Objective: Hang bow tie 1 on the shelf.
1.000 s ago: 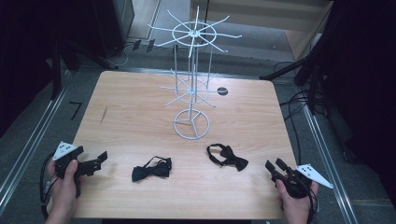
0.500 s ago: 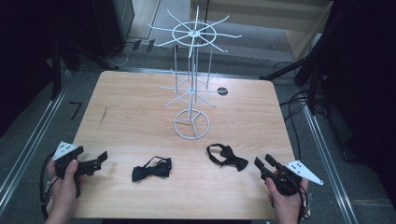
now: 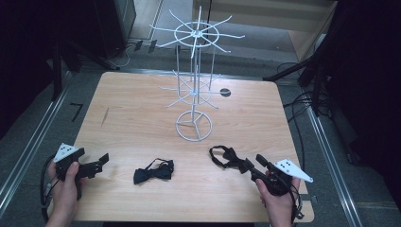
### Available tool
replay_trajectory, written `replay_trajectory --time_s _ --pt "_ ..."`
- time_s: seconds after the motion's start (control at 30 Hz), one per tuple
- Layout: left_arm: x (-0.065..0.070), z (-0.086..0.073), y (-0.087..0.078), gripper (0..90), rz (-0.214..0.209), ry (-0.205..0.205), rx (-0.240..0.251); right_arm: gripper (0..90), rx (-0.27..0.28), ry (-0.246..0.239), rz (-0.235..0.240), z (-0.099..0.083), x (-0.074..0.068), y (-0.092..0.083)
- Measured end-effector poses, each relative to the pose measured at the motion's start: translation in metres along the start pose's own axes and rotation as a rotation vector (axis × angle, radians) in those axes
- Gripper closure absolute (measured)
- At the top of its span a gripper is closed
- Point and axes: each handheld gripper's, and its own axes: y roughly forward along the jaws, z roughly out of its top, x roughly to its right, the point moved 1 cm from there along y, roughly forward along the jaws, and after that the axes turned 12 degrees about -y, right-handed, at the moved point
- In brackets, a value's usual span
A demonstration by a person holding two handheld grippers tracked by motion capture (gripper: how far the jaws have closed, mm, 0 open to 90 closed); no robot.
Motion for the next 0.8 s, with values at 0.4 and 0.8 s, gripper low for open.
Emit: replay_trajectory --time_s 0.4,0.8 --pt "0.0 0.0 0.0 0.0 -0.002 -0.003 0.004 29.9 -0.043 -0.056 0.054 0.01 -0.03 0.023" --pt "0.0 0.0 0.0 0.0 -0.001 0.0 0.003 27.5 -0.058 -0.096 0.092 0.017 -0.051 0.04"
